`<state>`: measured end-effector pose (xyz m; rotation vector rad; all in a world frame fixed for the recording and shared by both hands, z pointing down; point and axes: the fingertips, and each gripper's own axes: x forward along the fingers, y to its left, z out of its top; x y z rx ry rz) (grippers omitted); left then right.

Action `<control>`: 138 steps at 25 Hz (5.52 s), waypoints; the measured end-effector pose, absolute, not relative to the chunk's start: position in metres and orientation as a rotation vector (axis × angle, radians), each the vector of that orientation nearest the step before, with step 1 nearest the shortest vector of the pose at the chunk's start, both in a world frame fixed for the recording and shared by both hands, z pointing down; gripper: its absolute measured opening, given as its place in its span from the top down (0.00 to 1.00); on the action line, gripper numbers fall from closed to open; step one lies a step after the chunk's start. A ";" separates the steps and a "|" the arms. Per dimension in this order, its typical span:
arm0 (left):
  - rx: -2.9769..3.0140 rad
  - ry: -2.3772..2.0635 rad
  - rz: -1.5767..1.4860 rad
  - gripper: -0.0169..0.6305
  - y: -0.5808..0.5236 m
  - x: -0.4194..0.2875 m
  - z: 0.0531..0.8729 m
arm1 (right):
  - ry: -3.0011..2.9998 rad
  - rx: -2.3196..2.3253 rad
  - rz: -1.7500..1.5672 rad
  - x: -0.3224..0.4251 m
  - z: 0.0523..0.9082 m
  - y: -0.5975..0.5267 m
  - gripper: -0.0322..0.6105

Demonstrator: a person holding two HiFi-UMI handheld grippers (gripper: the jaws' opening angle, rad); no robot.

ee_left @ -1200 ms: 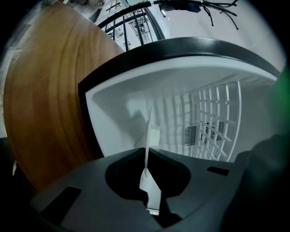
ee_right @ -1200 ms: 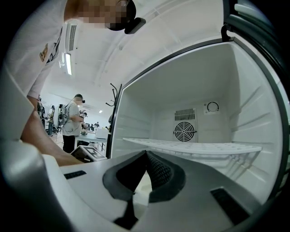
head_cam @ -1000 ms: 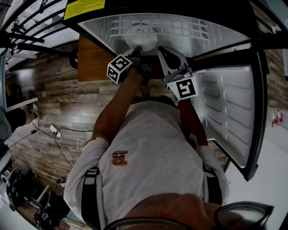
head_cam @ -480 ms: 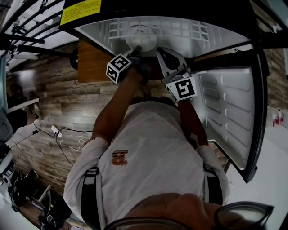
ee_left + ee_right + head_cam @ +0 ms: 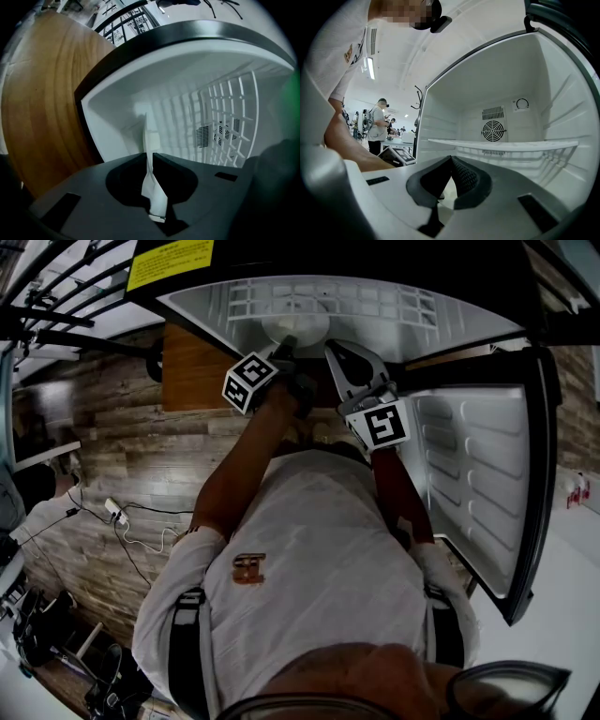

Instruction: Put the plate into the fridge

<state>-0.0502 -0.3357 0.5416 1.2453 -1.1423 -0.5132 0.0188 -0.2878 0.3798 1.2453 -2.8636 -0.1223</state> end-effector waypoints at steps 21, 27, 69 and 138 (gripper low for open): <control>1.562 -1.069 -0.109 0.84 -0.320 -0.038 0.546 | -2.827 1.213 -0.048 0.024 0.396 -0.287 0.90; 1.643 -1.014 -0.003 0.82 -0.317 -0.035 0.545 | -2.828 1.198 -0.034 0.020 0.398 -0.289 0.90; 2.009 -0.799 0.527 0.82 -0.270 -0.018 0.564 | -2.818 1.171 0.006 0.026 0.410 -0.286 0.90; 2.850 -1.232 -0.135 0.95 -0.242 -0.007 0.365 | -3.014 1.147 -0.163 0.014 0.357 -0.234 0.90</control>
